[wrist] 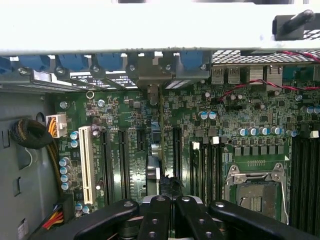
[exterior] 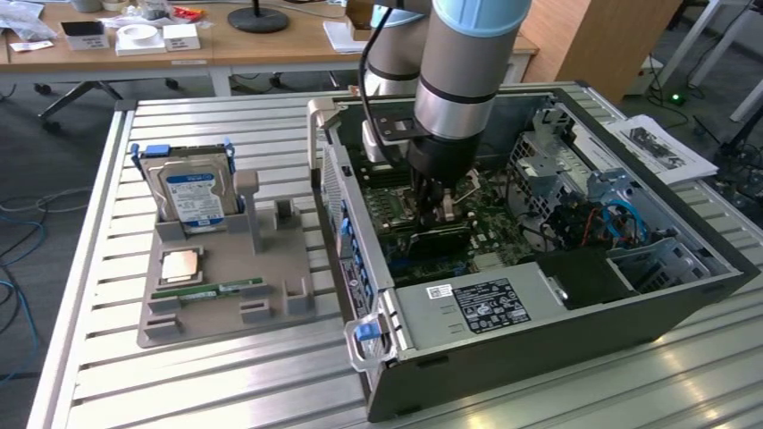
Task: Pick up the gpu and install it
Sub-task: 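Press down on the gpu until it lock into place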
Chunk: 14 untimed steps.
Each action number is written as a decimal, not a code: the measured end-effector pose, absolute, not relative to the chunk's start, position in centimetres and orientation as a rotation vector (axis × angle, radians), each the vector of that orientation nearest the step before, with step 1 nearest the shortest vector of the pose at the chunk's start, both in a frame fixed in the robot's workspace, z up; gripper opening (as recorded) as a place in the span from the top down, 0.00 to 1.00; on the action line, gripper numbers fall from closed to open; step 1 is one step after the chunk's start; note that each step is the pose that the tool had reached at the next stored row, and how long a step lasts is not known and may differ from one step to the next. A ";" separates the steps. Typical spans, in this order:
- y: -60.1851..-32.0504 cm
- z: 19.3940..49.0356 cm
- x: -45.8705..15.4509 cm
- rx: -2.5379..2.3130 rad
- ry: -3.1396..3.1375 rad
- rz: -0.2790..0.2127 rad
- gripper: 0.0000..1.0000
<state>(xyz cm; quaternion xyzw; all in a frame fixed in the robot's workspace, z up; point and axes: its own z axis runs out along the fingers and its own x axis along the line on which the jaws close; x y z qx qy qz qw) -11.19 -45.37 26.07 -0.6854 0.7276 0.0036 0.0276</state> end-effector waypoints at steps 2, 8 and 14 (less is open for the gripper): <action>-45.4 26.1 -11.2 -2.116 2.246 0.011 0.89; -45.4 26.1 -11.2 -2.116 2.246 0.011 0.89; -45.4 27.0 -11.2 -2.116 2.246 0.012 0.89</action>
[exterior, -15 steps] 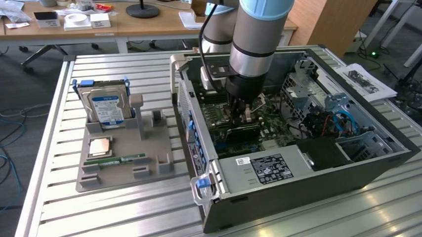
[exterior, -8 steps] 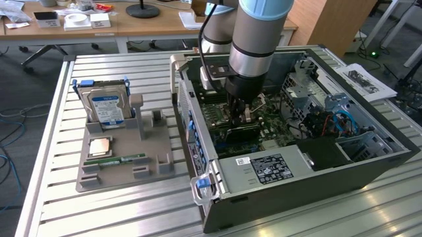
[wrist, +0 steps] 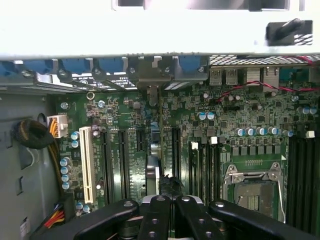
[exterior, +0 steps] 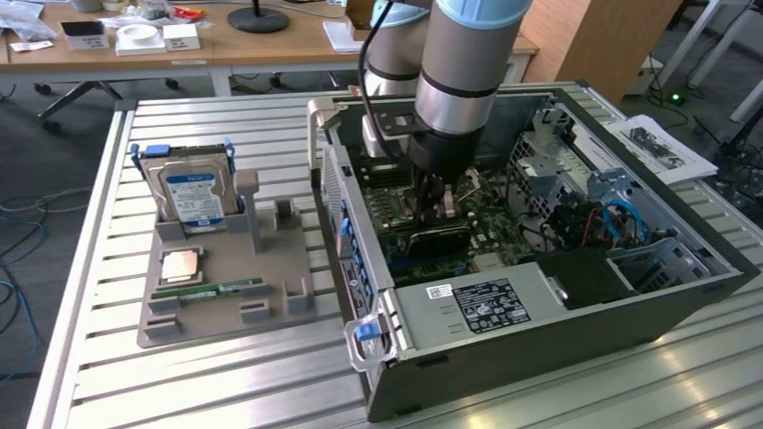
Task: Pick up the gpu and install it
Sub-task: 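Press down on the gpu until it lock into place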
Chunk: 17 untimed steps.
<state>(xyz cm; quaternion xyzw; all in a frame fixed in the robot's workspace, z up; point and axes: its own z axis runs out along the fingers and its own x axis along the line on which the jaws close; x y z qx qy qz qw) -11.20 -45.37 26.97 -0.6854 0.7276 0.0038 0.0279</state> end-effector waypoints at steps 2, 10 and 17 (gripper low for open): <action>-45.4 27.6 -11.2 -2.116 2.246 0.012 0.89; -45.4 30.9 -11.2 -2.116 2.246 0.011 0.89; -45.4 32.7 -11.2 -2.115 2.245 0.009 0.89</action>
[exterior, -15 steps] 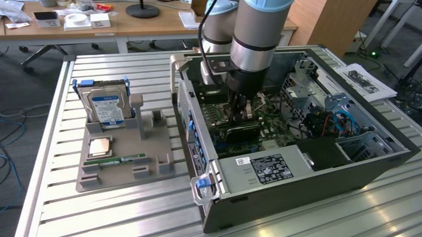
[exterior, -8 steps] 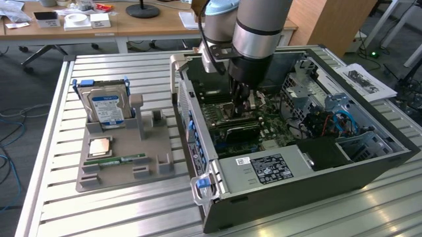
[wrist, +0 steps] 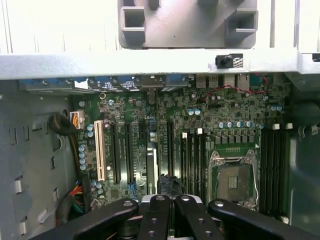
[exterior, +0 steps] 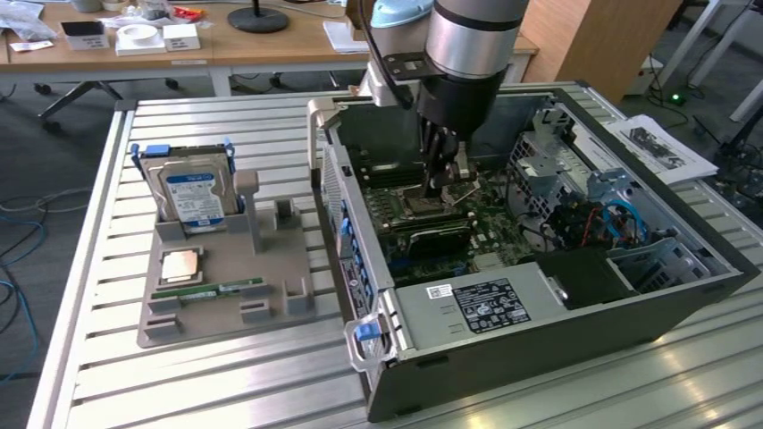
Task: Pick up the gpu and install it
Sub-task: 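Press down on the gpu until it lock into place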
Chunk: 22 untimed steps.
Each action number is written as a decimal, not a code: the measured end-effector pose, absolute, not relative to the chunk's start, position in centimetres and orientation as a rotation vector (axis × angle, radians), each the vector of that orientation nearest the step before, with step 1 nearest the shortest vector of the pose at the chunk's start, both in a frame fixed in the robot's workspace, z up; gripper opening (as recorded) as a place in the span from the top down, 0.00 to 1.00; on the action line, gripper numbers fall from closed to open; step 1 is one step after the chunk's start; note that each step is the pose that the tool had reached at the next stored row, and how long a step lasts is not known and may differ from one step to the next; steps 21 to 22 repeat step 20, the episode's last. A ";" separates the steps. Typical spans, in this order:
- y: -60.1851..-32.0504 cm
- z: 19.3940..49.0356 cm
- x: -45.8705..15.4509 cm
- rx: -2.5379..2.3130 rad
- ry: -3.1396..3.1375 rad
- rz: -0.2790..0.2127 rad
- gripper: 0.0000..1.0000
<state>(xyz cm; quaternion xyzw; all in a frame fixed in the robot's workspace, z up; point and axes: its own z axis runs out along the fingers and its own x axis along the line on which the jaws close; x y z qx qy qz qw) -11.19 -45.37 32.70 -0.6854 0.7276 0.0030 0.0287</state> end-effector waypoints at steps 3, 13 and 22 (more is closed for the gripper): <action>-45.4 32.7 -11.2 -2.115 2.245 0.009 0.89; -45.4 32.7 -10.3 -2.115 2.245 0.009 0.89; -45.4 32.7 -10.3 -2.115 2.245 0.009 0.89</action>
